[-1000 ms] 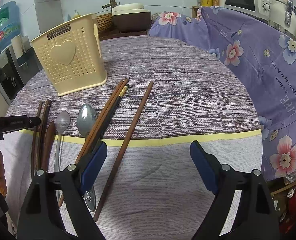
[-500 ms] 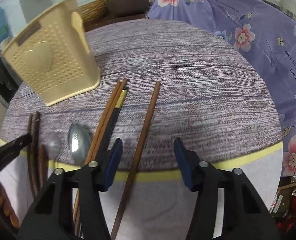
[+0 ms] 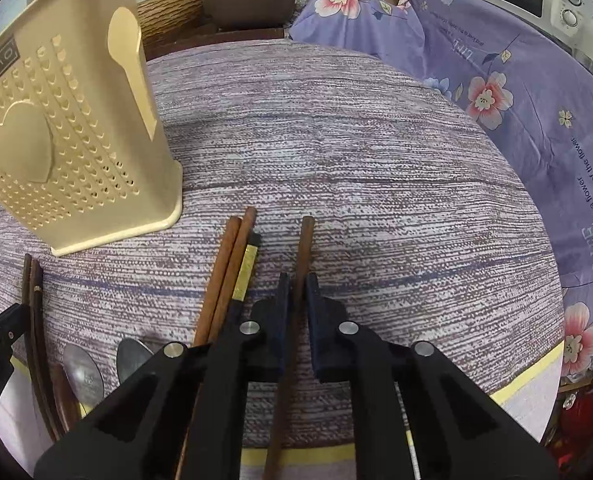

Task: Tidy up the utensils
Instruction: 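Close the right tool on a wooden chopstick while the left tool grasps another chopstick, then lift the chopsticks upright and carry both tools over the cream holder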

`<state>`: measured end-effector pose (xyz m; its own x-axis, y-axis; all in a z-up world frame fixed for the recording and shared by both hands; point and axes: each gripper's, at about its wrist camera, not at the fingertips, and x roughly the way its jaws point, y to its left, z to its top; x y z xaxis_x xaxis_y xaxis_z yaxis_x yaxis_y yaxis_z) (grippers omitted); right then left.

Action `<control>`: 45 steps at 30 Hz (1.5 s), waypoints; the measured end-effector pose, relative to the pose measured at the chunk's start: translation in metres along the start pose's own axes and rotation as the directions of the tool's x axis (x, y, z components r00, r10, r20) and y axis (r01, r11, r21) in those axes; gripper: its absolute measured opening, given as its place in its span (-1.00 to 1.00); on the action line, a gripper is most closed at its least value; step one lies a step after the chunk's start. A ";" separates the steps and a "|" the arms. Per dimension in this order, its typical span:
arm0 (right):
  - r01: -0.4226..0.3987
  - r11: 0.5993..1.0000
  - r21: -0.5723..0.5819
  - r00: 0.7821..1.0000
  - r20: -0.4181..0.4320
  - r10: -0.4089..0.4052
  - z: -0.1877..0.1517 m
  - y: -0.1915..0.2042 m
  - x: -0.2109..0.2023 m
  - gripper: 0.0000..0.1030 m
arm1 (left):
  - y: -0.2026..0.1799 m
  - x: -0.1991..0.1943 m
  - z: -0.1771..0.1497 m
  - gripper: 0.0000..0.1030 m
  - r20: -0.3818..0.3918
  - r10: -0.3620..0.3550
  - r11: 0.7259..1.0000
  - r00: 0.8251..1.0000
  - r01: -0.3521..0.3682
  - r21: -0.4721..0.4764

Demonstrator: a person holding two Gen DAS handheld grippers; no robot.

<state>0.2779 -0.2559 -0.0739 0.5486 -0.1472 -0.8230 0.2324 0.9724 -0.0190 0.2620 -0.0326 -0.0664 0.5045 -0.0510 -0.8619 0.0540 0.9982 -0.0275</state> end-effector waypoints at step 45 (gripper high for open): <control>-0.321 0.947 -0.019 0.879 0.366 0.305 0.006 -0.082 -0.160 -0.85 | 0.051 -0.155 0.001 -0.85 0.402 -0.157 0.984 0.902 0.179 -0.017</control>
<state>0.1761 -0.3132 0.0632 0.8473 0.1012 -0.5213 0.0289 0.9714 0.2357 0.1873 0.0258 0.0660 0.7927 -0.2162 -0.5700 0.1287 0.9733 -0.1902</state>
